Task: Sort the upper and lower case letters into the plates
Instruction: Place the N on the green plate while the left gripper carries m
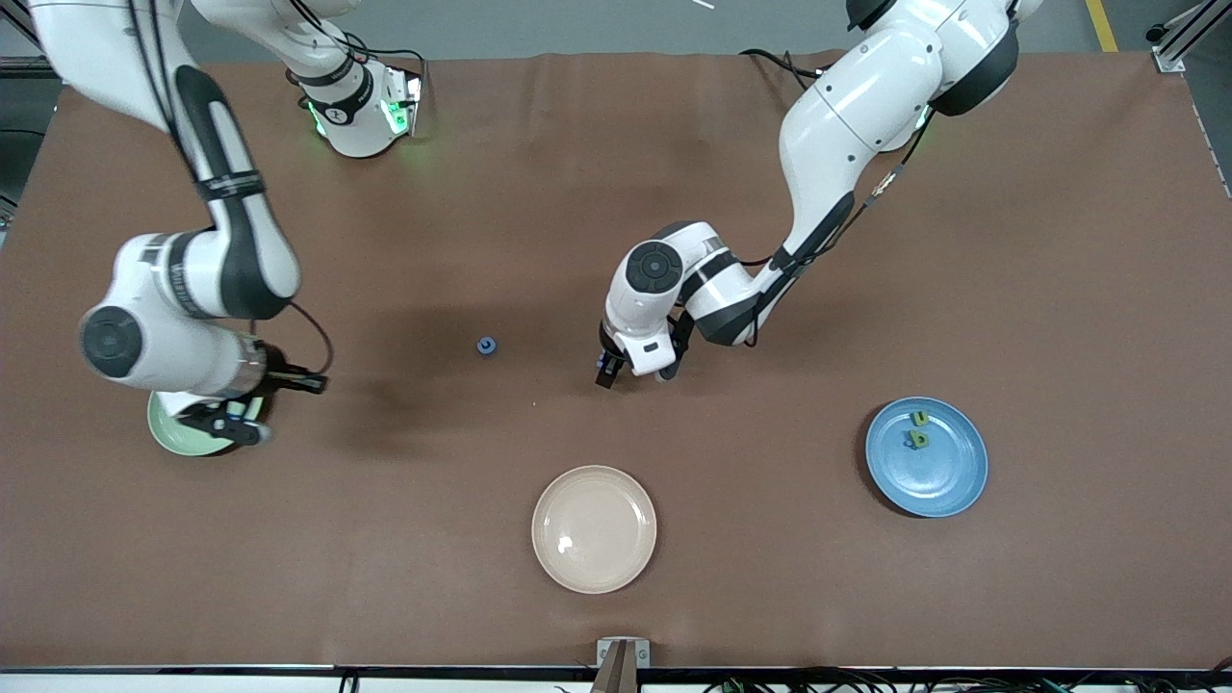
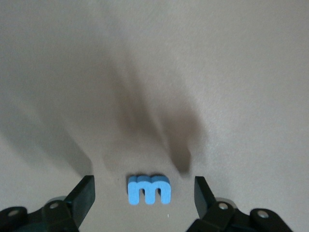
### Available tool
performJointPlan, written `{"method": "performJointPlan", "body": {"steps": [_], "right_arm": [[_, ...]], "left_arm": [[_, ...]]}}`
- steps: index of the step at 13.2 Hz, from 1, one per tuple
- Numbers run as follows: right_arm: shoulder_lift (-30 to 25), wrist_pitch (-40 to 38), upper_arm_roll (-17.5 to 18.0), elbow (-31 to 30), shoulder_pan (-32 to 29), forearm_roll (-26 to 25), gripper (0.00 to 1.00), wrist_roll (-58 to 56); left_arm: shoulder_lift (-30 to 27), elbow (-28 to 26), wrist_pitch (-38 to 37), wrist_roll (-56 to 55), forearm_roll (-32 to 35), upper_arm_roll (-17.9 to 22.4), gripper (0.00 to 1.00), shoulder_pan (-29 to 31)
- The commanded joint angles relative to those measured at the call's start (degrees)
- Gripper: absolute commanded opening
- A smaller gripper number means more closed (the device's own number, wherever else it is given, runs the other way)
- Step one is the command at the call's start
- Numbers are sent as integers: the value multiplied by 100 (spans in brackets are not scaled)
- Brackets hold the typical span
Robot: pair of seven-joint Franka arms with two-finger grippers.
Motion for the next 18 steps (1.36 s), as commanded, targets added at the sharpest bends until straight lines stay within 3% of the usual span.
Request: {"method": "performJointPlan", "body": {"steps": [1,6,10,16,17,18], "right_arm": [[-156,156,146,-167,-879,-189,13,-1404],[308,1050,146,-132,-1970,-198,13,-3420],[853,1711,155,-141,-2323,-181,13,-3870],[1145,1914,163,-132,-2420,-137,20,-3950],[1145,1905,163,-132,-2411,-137,24,-3950],[1136,1871,163,-132,-2385,-146,39,-3950]], "left_arm": [[92,169,31,-226,-76,85,90,-165],[162,239,128,-262,-85,402,84,-438],[171,257,128,-253,-85,402,72,-517],[242,266,128,-192,-85,402,41,-482],[224,266,128,-183,-85,402,31,-439],[172,266,128,-156,-67,402,18,-403]]}}
